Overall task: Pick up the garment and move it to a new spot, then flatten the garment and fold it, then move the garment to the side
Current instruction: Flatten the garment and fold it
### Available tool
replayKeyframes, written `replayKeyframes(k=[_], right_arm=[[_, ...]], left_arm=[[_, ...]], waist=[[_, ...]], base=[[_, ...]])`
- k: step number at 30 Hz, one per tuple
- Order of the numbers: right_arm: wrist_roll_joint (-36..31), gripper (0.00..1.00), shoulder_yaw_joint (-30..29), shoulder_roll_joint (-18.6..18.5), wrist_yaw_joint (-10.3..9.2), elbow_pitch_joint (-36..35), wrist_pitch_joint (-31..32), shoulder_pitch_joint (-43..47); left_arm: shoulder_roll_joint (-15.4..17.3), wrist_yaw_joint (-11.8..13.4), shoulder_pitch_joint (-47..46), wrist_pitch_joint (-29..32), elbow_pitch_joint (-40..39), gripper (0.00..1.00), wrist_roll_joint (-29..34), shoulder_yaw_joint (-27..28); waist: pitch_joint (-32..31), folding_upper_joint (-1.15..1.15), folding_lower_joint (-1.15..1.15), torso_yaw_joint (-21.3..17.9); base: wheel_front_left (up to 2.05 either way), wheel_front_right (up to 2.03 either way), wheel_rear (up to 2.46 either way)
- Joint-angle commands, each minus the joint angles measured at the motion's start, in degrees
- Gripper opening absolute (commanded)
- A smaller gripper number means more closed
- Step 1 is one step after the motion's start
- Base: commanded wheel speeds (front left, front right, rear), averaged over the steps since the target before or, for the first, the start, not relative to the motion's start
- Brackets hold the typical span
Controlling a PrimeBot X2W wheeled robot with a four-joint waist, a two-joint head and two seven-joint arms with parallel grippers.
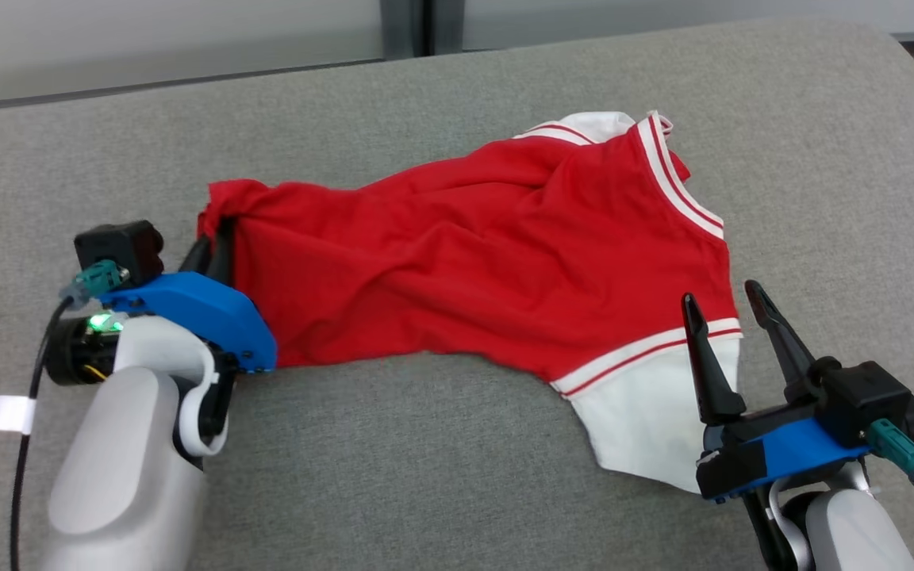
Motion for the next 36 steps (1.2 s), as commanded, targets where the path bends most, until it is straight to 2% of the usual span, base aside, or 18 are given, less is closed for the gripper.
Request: replayKeyframes(k=[1,5,7,8,15,20,25,30,36], right_arm=[[0.36,1.00,0.43,-0.05,0.02,0.18,-0.51,-1.33],[0.79,1.00,0.92,-0.05,0.01,0.66,-1.03,-1.95],[0.81,1.00,0.90,-0.05,0.01,0.89,-1.35,-2.15],[0.80,1.00,0.77,-0.05,0.01,1.04,-1.45,-2.18],[0.20,1.00,-1.49,-0.06,0.01,1.76,-1.72,-2.37],[-0.25,1.00,-3.26,-0.05,0.01,2.20,-1.53,-1.43],[-0.08,1.00,-4.35,-0.06,0.01,2.96,-0.97,0.16],[0.30,1.00,-5.24,-0.05,0.01,3.39,-0.34,2.41],[0.43,1.00,-6.42,-0.05,0.02,3.44,0.54,4.69]], left_arm=[[1.38,-0.53,-2.27,-1.77,2.44,0.00,1.05,0.09],[3.50,-0.61,-6.01,-6.27,8.52,0.00,2.69,0.63],[3.70,-0.87,-7.31,-8.10,10.85,0.85,2.59,0.91],[3.72,-1.18,-7.79,-8.95,11.87,1.00,2.57,0.84],[1.86,-3.70,-8.10,-17.31,16.21,1.00,1.10,0.91],[0.74,-5.17,-4.54,-22.80,15.32,1.00,1.27,0.35],[-0.38,-5.45,2.03,-24.01,10.78,1.00,2.04,1.10],[-1.25,-5.16,10.36,-24.06,1.46,1.00,4.08,3.78],[-2.61,-4.40,18.15,-24.07,-4.88,1.00,6.51,6.91]], waist=[[0.73,0.00,-0.01,-0.69],[2.04,0.00,-0.01,-1.88],[2.32,0.00,-0.01,-2.03],[2.38,0.00,-0.01,-2.01],[0.31,0.00,-0.01,-0.10],[-3.13,0.00,-0.01,1.73],[-6.80,0.00,-0.01,2.77],[-9.66,0.00,-0.01,3.27],[-12.08,0.00,-0.01,3.65]], base=[[0.00,0.00,0.00],[0.00,0.00,0.00],[0.00,0.00,0.00],[0.00,0.00,0.00],[0.00,0.00,0.00],[0.00,0.00,0.00],[0.00,0.00,0.00],[0.00,0.00,0.00],[0.00,0.00,0.00]])
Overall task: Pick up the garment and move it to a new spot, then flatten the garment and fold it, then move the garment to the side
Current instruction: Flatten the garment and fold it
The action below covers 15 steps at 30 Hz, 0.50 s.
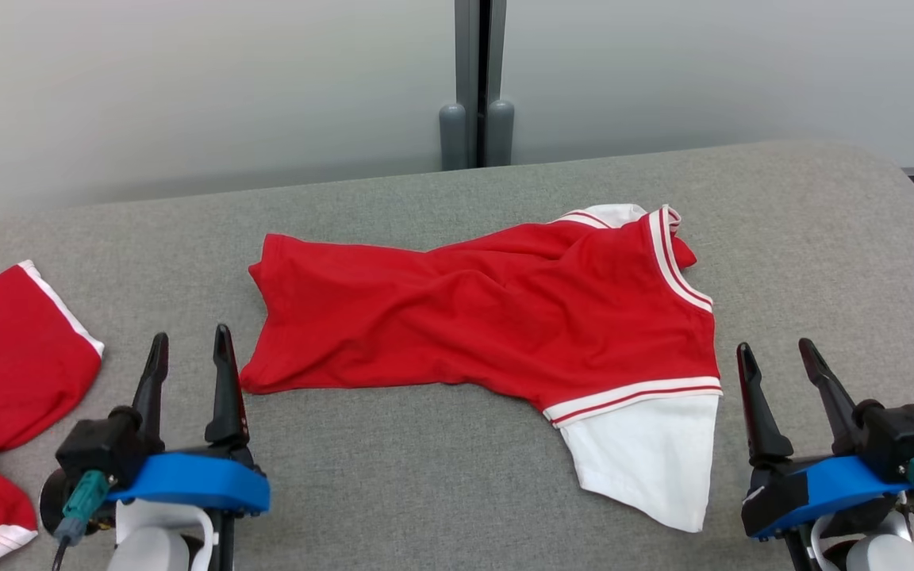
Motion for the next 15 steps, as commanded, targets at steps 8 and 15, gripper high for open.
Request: replayKeyframes(k=[8,15], right_arm=[[-0.28,1.00,-0.94,-0.05,0.02,-0.59,0.95,3.32],[0.25,1.00,-0.76,-0.05,0.03,-1.46,1.60,5.72]], left_arm=[[-0.46,-0.22,6.78,-0.24,-2.60,1.00,2.30,2.21],[-0.83,0.20,8.98,-0.24,-1.49,1.00,2.93,3.12]], waist=[[-2.68,0.00,0.01,0.45],[-4.03,0.00,0.01,0.43]], base=[[0.00,0.00,0.00],[0.00,0.00,0.00]])
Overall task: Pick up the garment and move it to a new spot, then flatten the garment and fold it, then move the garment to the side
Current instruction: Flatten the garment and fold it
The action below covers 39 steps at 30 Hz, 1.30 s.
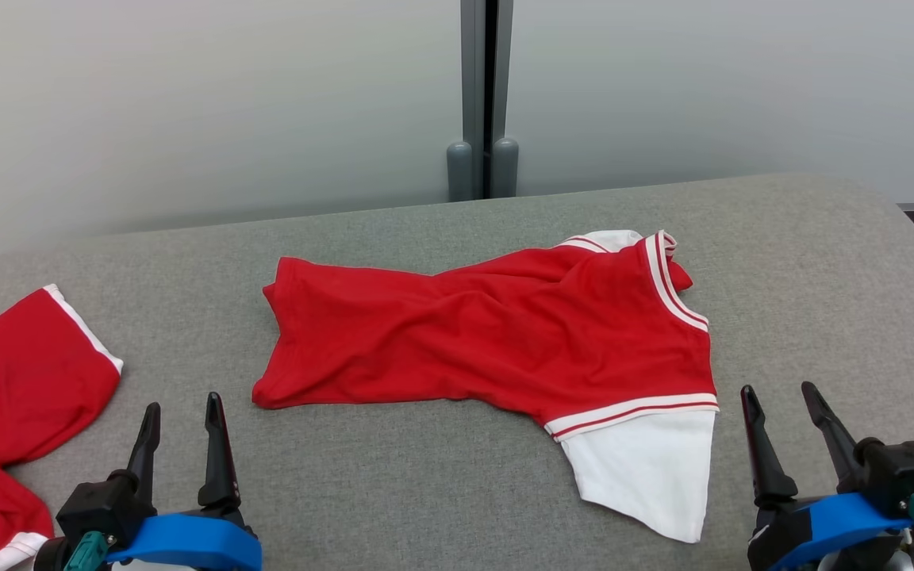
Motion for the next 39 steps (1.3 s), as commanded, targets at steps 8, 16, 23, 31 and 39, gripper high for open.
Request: replayKeyframes(k=[8,16,23,31,39], right_arm=[[0.43,1.00,1.58,-0.05,0.02,-0.45,0.40,1.23],[0.93,1.00,1.87,-0.05,0.01,0.06,0.13,1.03],[1.18,1.00,2.91,-0.05,0.01,-0.21,0.56,0.36],[1.94,1.00,6.41,-0.04,0.01,0.00,0.38,-1.72],[3.12,1.00,10.24,-0.06,0.01,1.23,-0.25,-3.92]], left_arm=[[0.12,0.40,-0.11,0.03,2.06,1.00,-0.07,0.48],[0.57,0.38,-1.28,0.09,3.32,1.00,-0.26,-0.20],[1.21,1.12,-2.76,1.73,4.52,1.00,0.20,-0.80],[1.92,0.35,-10.95,7.58,14.77,1.00,-1.90,-0.95],[2.99,4.41,-17.27,8.31,25.07,1.00,-2.65,1.19]], waist=[[-0.21,0.00,0.01,-0.28],[0.17,0.00,0.01,-0.42],[1.00,0.00,0.01,-1.48],[4.73,0.00,0.01,-4.17],[8.04,0.00,0.01,-7.30]], base=[[0.00,0.00,0.00],[0.00,0.00,0.00],[0.00,0.00,0.00],[0.00,0.00,0.00],[0.00,0.00,0.00]])
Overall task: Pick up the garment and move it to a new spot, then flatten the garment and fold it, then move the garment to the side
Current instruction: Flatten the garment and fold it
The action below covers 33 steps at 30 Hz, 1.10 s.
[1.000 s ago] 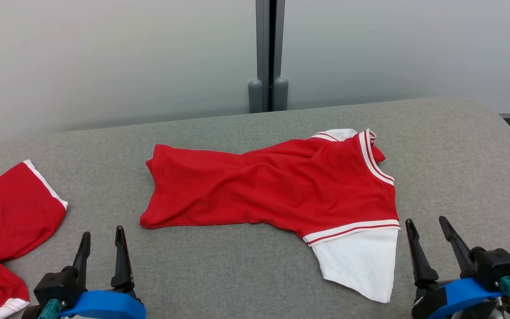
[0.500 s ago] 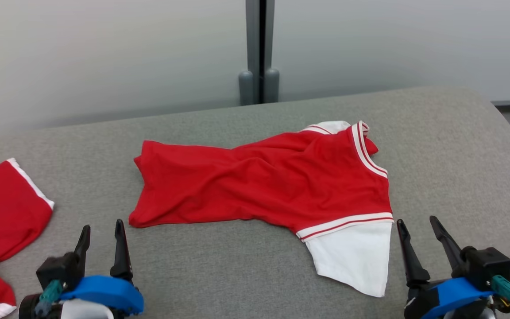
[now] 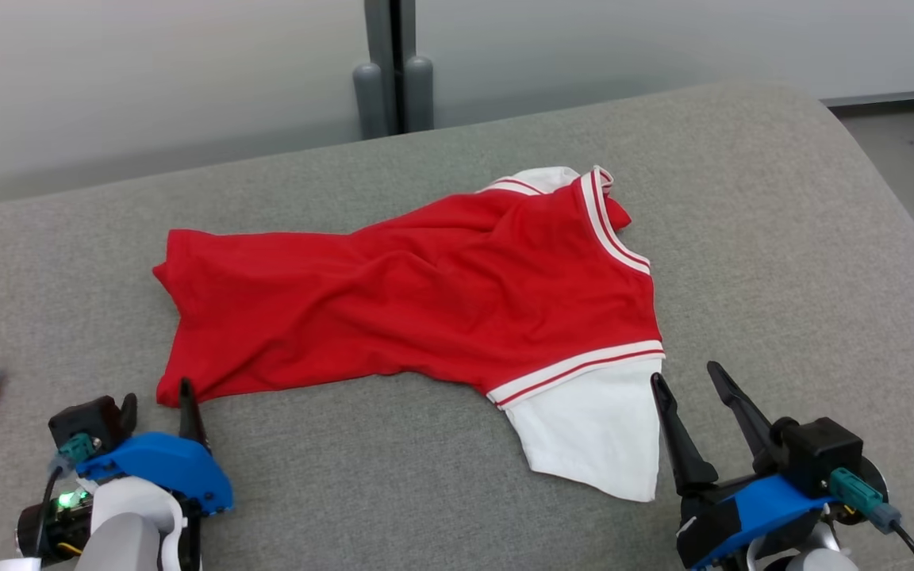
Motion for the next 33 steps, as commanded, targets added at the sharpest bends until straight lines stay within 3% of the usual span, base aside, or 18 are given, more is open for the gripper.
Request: replayKeyframes(k=[1,6,7,8,9,20,33], right_arm=[[0.34,1.00,0.42,-0.05,0.01,0.41,-0.42,-0.87],[0.56,1.00,1.15,-0.05,0.02,1.24,-0.70,-1.61],[0.54,1.00,1.40,-0.04,0.02,1.40,-0.53,-1.65],[0.53,1.00,1.64,-0.04,0.01,1.54,-0.23,-1.70],[0.63,1.00,1.95,-0.05,0.01,1.66,0.09,-1.63],[-0.48,1.00,1.09,-0.08,0.01,-0.32,10.39,5.91],[0.99,1.00,1.41,-0.07,0.01,4.94,14.42,4.73]], left_arm=[[0.42,0.73,-1.55,-0.06,1.39,1.00,-0.04,0.26],[0.52,0.88,-3.42,1.26,5.53,1.00,-0.19,-0.30],[0.37,1.09,-3.60,1.79,6.48,0.90,-0.16,-0.45],[0.17,1.09,-3.76,2.32,7.26,0.41,-0.15,-0.66],[0.04,0.95,-3.89,2.89,8.14,0.00,-0.40,-0.73],[-2.27,-1.40,-1.81,-1.67,10.50,0.00,-2.72,-1.11],[-1.83,-2.89,-2.15,-3.73,11.15,0.00,-2.94,-2.41]], waist=[[0.49,0.00,-0.01,-0.40],[1.90,0.00,-0.01,-1.05],[2.10,0.00,-0.01,-1.09],[2.35,0.00,-0.01,-1.10],[2.53,0.00,-0.01,-1.06],[2.77,0.00,-0.01,0.88],[3.61,0.00,-0.01,2.39]], base=[[0.00,0.00,0.00],[0.00,0.00,0.00],[0.00,0.00,0.00],[0.00,0.00,0.00],[0.00,0.00,0.00],[0.00,0.00,0.00],[0.00,0.00,0.00]])
